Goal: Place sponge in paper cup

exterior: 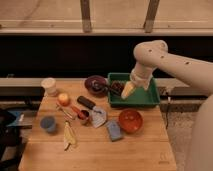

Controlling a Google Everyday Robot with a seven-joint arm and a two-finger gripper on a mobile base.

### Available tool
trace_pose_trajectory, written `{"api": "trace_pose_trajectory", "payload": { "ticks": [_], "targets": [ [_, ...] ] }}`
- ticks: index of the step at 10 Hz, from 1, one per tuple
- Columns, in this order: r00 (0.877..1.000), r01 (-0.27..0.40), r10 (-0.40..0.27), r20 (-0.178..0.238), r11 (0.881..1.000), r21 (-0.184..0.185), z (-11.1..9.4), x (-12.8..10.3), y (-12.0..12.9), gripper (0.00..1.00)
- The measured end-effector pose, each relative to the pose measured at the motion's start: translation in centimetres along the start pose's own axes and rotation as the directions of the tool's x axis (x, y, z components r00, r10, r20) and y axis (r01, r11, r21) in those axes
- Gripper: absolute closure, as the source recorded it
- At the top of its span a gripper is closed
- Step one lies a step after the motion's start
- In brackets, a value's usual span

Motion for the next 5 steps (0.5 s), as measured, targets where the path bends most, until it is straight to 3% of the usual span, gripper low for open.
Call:
{"api": "trace_pose_trajectory", "payload": {
  "ticks": [4,5],
  "targets": [
    [0.994,0.105,-0.104,0.014,0.993,-0.058,1.5,1.0,7.3,0.2],
    [0.992,0.125,-0.124,0.012,0.991,-0.054,2.2,1.3,9.1,0.2]
  ]
}}
